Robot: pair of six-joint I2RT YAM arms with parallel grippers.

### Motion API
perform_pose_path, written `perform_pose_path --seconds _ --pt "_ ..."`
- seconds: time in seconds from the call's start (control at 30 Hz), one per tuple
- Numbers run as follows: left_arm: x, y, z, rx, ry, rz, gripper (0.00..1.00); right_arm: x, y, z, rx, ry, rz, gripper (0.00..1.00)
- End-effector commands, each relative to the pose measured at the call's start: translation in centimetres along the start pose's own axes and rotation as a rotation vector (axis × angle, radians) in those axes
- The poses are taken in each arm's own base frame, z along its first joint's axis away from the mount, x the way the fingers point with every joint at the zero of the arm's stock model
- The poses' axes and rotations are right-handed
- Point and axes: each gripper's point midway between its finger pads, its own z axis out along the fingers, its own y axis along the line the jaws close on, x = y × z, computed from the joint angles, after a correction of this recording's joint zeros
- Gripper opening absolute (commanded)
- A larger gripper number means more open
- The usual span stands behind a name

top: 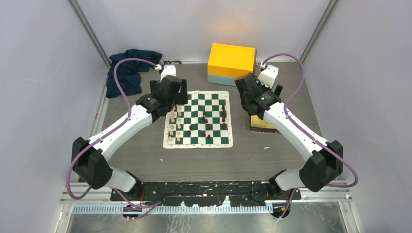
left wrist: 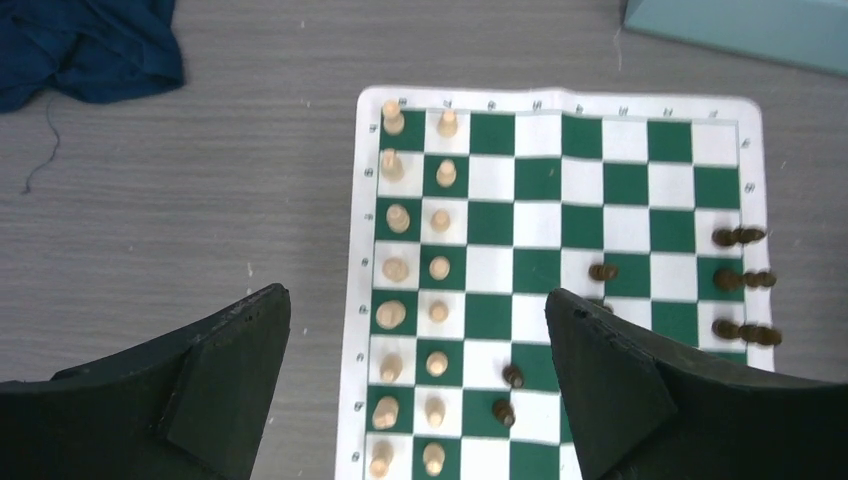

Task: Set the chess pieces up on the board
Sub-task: Pick up the chess piece from the storage box.

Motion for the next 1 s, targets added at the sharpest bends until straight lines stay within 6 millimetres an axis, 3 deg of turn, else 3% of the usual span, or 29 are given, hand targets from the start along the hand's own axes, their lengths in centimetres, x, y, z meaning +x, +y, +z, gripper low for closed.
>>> perform_pose_path --seconds 0.0,0.17,0.37,0.57,0.8,0.97 --pt "-2.1 0.7 -3.9 0.053 0.014 -0.01 1.0 -1.7 -0.6 -2.3 -0.069 0.007 0.173 0.99" --pt "-0.5 1.6 -5.8 0.082 0.086 0.031 1.0 -2.5 -1.8 -2.5 -0.058 -0.013 0.244 0.82" --pt "0.6 2.2 -7.4 0.113 0.13 0.052 0.99 3.0 -4.8 1.8 0.105 0.223 0.198 0.77" --pt "1.4 2.2 -7.4 0.123 0.157 0.067 0.99 5.9 -7.0 4.9 0.144 0.318 0.268 0.65" --pt "1.8 2.4 -7.3 0.119 0.165 0.089 0.99 7.3 -5.4 6.7 0.13 0.384 0.251 0.55" --pt "1.9 2.6 -7.4 0.117 0.161 0.1 0.98 8.1 -4.5 7.7 0.131 0.398 0.257 0.54"
